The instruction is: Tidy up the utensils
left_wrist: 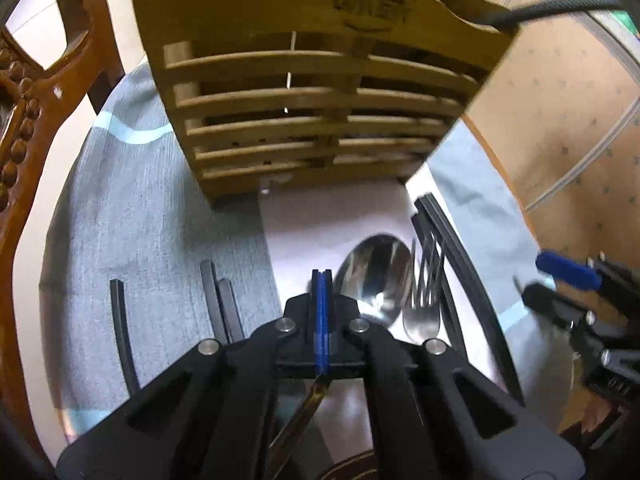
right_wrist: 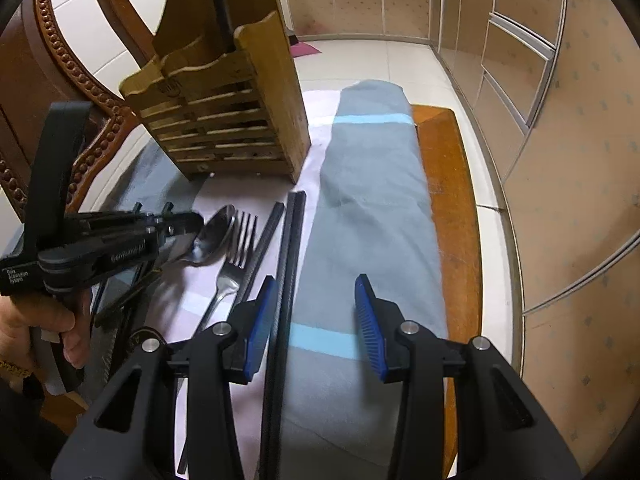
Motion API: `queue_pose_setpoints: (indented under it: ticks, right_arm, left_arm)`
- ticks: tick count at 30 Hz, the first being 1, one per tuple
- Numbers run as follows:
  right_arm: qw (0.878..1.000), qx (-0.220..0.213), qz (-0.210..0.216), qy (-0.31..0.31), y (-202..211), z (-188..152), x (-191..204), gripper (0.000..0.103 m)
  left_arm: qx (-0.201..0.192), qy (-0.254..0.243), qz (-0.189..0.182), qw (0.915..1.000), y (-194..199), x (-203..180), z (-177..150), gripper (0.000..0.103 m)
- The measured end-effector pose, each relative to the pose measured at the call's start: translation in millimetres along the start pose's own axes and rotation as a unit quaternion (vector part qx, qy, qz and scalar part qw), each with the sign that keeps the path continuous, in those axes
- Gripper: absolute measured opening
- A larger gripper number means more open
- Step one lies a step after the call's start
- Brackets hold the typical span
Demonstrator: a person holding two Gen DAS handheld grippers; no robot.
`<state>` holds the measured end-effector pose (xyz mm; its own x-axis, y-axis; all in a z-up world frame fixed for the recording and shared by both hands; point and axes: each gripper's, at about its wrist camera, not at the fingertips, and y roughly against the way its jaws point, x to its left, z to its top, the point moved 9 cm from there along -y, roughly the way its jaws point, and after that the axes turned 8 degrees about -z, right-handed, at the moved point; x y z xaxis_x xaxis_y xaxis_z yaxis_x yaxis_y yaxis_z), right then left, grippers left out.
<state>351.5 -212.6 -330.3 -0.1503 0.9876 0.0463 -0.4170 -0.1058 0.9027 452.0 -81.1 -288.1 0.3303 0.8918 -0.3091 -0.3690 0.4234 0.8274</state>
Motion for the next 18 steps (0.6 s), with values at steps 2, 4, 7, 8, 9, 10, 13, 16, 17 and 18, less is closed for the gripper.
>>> queue_pose_setpoints:
  ticks: [2, 4, 7, 8, 9, 10, 13, 16, 17, 18]
  right_arm:
    - [1.0, -0.009, 0.015, 0.019, -1, 4, 7, 0.043]
    - [0.998, -0.015, 0.035, 0.059, -7, 9, 19, 0.043]
    - [0.989, -0.036, 0.055, 0.129, -17, 17, 37, 0.043]
    - [0.987, -0.043, 0.061, 0.143, -20, 19, 41, 0.043]
    - [0.984, -0.053, 0.074, 0.155, -21, 22, 46, 0.043]
    - [0.982, -0.056, 0.083, 0.159, -22, 25, 49, 0.043]
    - [0.982, -0.044, 0.108, 0.148, -32, 32, 52, 0.043]
    - [0.983, -0.023, 0.124, 0.137, -43, 32, 50, 0.043]
    - [0.982, -0.018, 0.13, 0.134, -47, 32, 50, 0.043]
    - [0.982, -0.013, 0.14, 0.129, -49, 33, 51, 0.043]
  left_arm:
    - [-0.007, -0.004, 0.009, 0.9999, 8, 2, -4, 0.003]
    - [-0.012, -0.005, 0.014, 0.9998, 20, 6, -9, 0.031]
    - [-0.032, -0.024, 0.031, 0.9987, 32, 7, -10, 0.056]
    - [-0.029, -0.03, 0.033, 0.9986, 33, 7, -11, 0.056]
    - [-0.028, -0.035, 0.034, 0.9984, 33, 4, -11, 0.056]
    - [-0.027, -0.045, 0.037, 0.9979, 34, 1, -11, 0.056]
    - [-0.022, -0.08, 0.051, 0.9953, 34, -9, -10, 0.055]
    - [-0.016, -0.108, 0.055, 0.9925, 35, -16, -13, 0.052]
    - [-0.013, -0.119, 0.061, 0.9909, 35, -17, -14, 0.051]
    - [-0.012, -0.125, 0.066, 0.99, 29, -26, -16, 0.052]
